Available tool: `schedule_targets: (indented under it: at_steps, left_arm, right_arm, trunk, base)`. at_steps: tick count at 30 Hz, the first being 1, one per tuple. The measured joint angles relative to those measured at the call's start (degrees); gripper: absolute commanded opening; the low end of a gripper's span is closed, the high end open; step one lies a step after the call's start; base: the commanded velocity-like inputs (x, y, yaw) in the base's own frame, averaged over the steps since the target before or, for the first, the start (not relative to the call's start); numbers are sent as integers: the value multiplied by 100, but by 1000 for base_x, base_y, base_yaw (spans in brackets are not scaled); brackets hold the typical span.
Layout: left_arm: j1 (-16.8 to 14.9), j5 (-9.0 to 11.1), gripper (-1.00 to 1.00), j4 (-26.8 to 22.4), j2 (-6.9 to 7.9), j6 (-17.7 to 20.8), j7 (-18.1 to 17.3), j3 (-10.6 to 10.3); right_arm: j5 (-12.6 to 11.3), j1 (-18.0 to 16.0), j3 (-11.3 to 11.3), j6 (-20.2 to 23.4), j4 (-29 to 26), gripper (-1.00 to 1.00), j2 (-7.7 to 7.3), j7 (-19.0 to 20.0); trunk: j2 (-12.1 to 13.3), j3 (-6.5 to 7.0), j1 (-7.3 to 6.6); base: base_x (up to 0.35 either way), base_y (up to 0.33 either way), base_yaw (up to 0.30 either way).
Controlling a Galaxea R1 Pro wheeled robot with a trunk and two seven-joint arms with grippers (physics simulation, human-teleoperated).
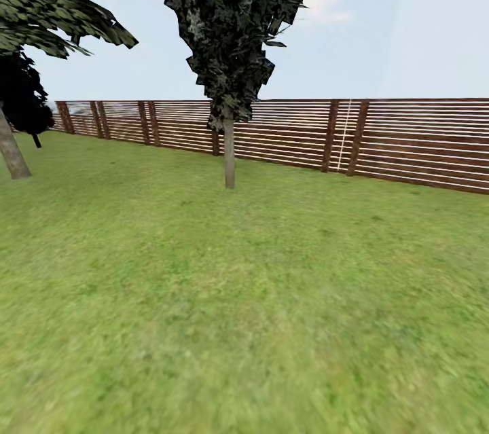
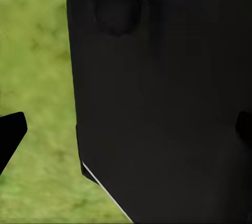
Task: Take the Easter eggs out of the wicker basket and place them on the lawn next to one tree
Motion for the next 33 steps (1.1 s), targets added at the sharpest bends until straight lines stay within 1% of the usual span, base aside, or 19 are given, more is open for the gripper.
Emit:
schedule_targets:
  at_steps: [1,4,7,12,22,33]
  left_arm:
    - [32,22,100,-29,-25,-29,-23,8]
    - [61,17,100,-56,-26,-26,-30,16]
    - [66,16,100,-52,-23,-24,-32,21]
    - [68,17,100,-55,-19,-24,-32,23]
    - [68,24,100,-56,-18,-24,-32,24]
    - [68,24,100,-56,-21,-24,-32,24]
  right_arm:
    - [30,-32,31,-29,-33,100,4,29]
    - [60,-131,82,-29,-131,100,-2,13]
    - [-1,-230,12,-19,-201,100,-5,-3]
    - [-42,-382,-13,-16,-213,100,6,-4]
    - [-48,-391,-23,-24,-210,100,44,0]
    - [-48,-393,-18,-24,-213,100,37,-2]
  trunk:
    - [1,2,0]
    - [1,2,0]
    - [1,2,0]
    - [1,-1,0]
    - [1,-77,0]
    - [1,-175,1]
  base:
    - [0,0,0]
    - [0,0,0]
    - [0,0,0]
    - [0,0,0]
    - [0,0,6]
    - [0,0,66]
